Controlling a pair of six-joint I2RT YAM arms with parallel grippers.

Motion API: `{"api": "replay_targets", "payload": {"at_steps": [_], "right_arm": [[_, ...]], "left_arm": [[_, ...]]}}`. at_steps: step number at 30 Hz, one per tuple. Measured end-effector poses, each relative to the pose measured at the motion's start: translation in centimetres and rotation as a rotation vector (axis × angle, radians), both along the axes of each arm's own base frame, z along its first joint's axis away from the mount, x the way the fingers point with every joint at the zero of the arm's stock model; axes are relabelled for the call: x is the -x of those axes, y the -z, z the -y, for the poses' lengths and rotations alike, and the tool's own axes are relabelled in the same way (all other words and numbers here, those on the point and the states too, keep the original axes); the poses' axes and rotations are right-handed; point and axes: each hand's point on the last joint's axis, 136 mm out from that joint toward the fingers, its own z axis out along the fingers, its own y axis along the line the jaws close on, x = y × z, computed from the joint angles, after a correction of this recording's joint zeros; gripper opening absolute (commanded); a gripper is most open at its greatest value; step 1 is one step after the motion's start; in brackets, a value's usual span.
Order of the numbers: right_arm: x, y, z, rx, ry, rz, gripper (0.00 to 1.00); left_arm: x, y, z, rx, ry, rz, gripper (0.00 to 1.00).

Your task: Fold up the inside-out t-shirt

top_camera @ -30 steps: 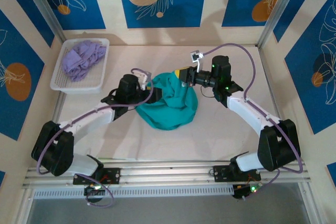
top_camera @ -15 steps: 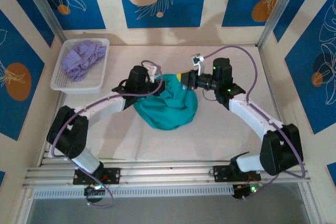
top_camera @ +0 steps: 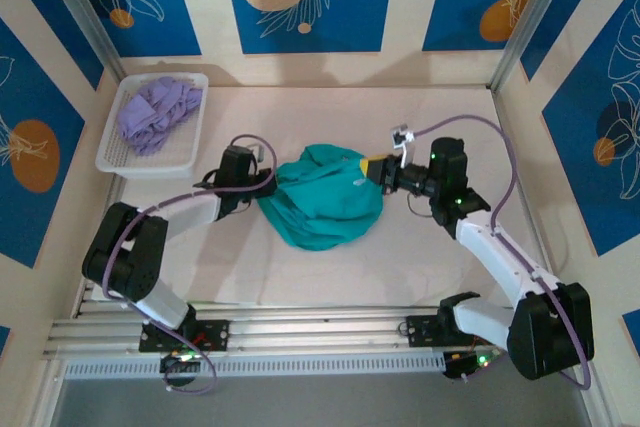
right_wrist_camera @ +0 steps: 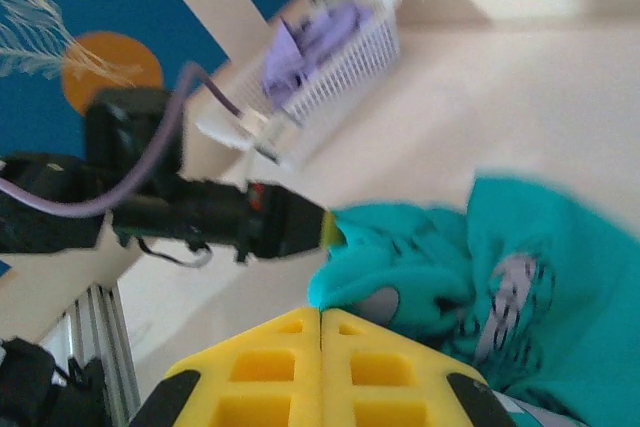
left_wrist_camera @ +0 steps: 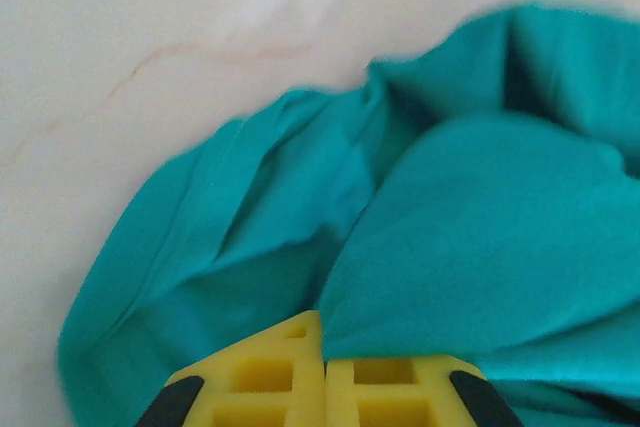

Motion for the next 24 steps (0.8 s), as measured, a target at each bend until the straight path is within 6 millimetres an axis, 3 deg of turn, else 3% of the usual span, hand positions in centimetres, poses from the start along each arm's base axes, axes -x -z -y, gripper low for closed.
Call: {"api": "replay_targets", "payload": {"at_steps": [2,5,13,17,24], "right_arm": [[1.0,2.7,0.2,0.009,0.004,-0.078,0.0],[2.4,5.3,0.1,0.026,0.005,-0.151,0.0],[5.7,8.2,-0.3,0.067,-0.002,-0.246,0.0],[6.7,9.7,-0.4,0.105,0.008,-0.303,0.0],[7.6,11.3,0.0,0.142,0.047,-0.366,0.0]], "left_arm": [[1.1,1.1,-0.5,-0.021,0.001,-0.027,0.36],[2.4,1.4,-0.4,-0.063,0.044,-0.024,0.47],[4.9,-4.3,4.4,-0.165,0.24,0.202,0.59],[4.1,-5.3,5.6,-0.199,0.291,0.237,0.6],[1.8,-4.0,8.3,-0.262,0.404,0.174,0.6]]}}
